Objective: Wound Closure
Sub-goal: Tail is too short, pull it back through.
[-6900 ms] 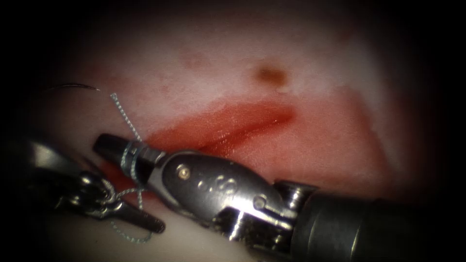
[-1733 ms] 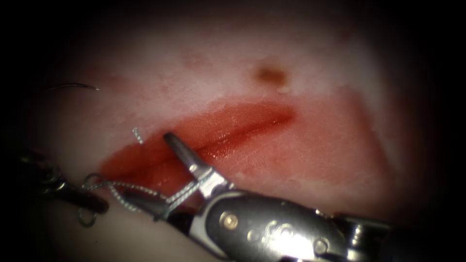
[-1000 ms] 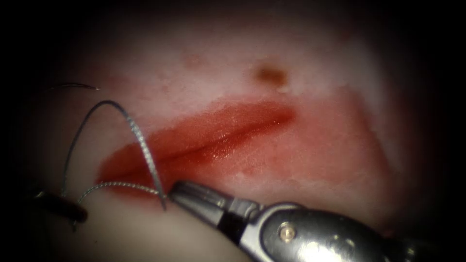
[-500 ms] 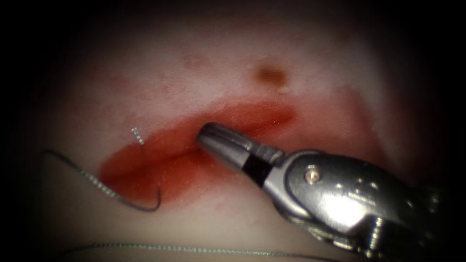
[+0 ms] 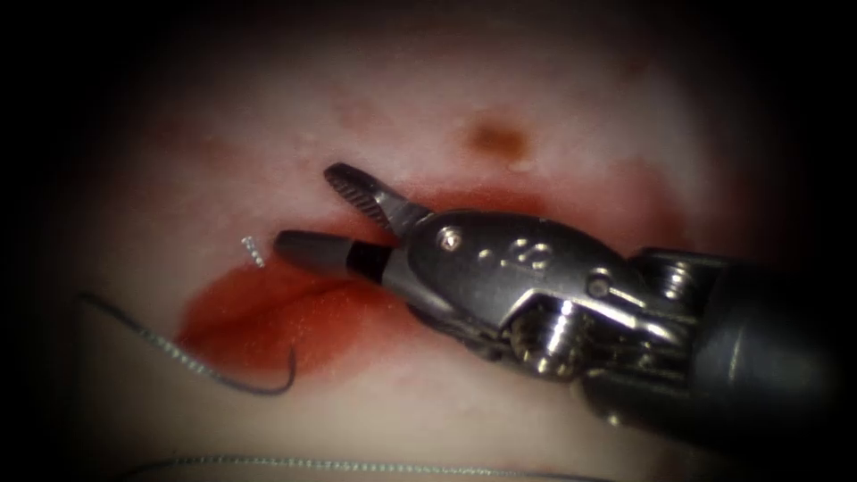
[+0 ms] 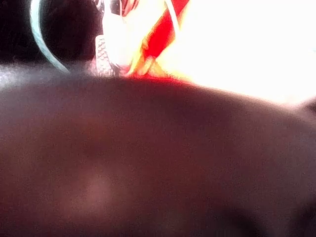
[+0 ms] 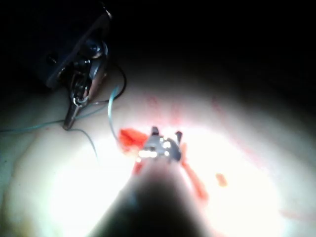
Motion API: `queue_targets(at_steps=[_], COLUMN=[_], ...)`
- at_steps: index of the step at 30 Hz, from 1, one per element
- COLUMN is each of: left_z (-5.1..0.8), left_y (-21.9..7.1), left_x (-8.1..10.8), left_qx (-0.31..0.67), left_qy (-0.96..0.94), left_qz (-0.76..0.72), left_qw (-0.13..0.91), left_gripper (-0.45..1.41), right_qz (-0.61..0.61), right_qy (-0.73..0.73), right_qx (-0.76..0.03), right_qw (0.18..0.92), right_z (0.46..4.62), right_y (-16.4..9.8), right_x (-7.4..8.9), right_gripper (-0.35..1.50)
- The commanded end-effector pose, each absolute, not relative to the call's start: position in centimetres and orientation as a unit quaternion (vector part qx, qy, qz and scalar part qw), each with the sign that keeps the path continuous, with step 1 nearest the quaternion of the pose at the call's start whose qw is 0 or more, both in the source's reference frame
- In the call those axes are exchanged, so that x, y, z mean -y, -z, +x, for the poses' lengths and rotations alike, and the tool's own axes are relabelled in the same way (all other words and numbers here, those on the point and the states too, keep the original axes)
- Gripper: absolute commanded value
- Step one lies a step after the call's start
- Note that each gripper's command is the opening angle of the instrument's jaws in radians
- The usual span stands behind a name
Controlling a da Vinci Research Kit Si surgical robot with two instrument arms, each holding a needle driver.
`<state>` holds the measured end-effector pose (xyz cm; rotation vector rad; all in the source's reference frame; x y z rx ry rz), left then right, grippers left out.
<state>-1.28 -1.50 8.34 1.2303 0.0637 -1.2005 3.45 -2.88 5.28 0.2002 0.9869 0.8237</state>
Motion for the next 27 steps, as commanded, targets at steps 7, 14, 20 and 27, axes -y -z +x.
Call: queue_targets(at_steps=[7,14,20,27], left_z=[-1.33,-1.33,-1.33,-1.34], left_y=[-8.35,-8.36,-8.36,-8.35], left_x=[1.41,1.42,1.43,1.44], left_qx=[-0.029,-0.032,-0.033,-0.036], left_qy=[0.530,0.530,0.528,0.529], left_qz=[0.542,0.543,0.544,0.544], left_qw=[0.652,0.651,0.651,0.650], left_gripper=[-0.45,-0.45,-0.45,-0.45], right_qz=[0.132,0.153,0.160,0.161], right_qy=[-0.387,-0.379,-0.373,-0.374], right_qx=[-0.460,-0.460,-0.459,-0.459], right_qw=[0.788,0.788,0.790,0.790], right_z=[3.74,3.90,3.97,3.97], right_y=[-5.23,-5.25,-5.34,-5.33], right_x=[2.86,2.95,3.03,3.02], right_gripper=[0.15,0.20,0.24,-0.32])
